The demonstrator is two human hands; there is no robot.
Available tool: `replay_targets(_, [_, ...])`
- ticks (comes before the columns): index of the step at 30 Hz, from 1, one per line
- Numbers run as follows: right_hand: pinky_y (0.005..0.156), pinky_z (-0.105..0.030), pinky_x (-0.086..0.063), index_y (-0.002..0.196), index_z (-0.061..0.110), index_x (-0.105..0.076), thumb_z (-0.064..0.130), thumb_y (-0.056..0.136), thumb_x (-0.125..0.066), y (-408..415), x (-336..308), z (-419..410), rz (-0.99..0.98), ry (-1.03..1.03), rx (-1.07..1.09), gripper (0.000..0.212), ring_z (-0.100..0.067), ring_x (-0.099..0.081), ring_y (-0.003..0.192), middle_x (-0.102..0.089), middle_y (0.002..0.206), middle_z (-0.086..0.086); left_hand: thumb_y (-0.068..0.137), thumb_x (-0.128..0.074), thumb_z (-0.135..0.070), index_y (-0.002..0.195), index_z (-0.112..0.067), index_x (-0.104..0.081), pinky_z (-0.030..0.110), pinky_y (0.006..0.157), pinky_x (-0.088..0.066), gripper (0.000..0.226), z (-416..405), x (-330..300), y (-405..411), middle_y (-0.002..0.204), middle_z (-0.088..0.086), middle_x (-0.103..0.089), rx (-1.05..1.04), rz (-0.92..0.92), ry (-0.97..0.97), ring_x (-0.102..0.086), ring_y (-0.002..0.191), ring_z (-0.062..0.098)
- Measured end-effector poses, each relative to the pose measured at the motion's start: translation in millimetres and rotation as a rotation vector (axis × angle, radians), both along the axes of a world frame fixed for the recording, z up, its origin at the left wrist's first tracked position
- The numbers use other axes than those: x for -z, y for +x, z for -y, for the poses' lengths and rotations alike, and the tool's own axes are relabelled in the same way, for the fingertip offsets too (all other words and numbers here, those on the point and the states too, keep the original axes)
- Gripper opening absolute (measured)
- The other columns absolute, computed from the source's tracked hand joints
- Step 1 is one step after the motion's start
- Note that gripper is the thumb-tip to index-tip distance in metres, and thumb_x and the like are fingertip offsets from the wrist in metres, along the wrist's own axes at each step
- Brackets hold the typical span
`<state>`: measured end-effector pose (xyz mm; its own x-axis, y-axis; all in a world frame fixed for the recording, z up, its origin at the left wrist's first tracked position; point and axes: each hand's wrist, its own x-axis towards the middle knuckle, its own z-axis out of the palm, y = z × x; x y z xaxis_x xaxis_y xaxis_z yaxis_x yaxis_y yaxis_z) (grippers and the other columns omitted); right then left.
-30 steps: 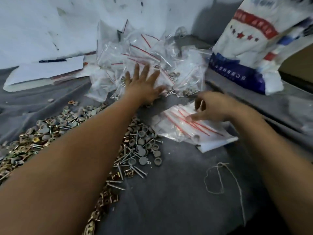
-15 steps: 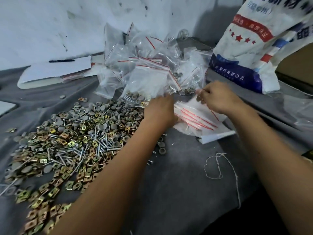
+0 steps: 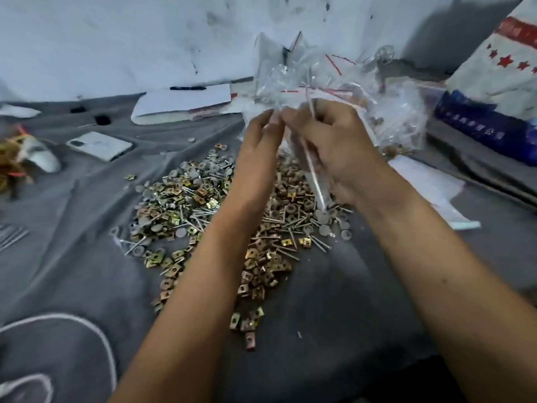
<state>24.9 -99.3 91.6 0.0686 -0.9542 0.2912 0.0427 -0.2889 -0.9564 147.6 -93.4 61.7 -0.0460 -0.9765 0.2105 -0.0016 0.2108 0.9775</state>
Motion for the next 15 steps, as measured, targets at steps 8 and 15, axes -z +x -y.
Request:
replay_targets(8, [0.070,-0.036,-0.056,0.093,0.004,-0.070,0.019,0.108,-0.050,66,3,3,0.156,0.222,-0.214,0.029,-0.022,-0.066,0.068,-0.071,0.078,-0.009,0.098,-0.068,-0.019,0.079,-0.021,-0.073,0.024,0.055,-0.052,0.020,-42,19,139,0.065,-0.007,-0.071,-0.197,0.039,0.070,-0.063,0.053,0.004])
replay_targets(15, [0.056,-0.028,-0.049,0.082,0.011,-0.078,0.033,0.095,-0.072,62,54,18,-0.592,0.098,-0.228,0.027,-0.014,-0.060,0.055,-0.067,0.059,-0.001,0.094,-0.077,-0.027,0.077,-0.026,-0.061,0.034,0.055,-0.055,0.023,-31,33,195,0.062,-0.008,-0.062,-0.705,0.366,-0.077,-0.060,0.058,0.013])
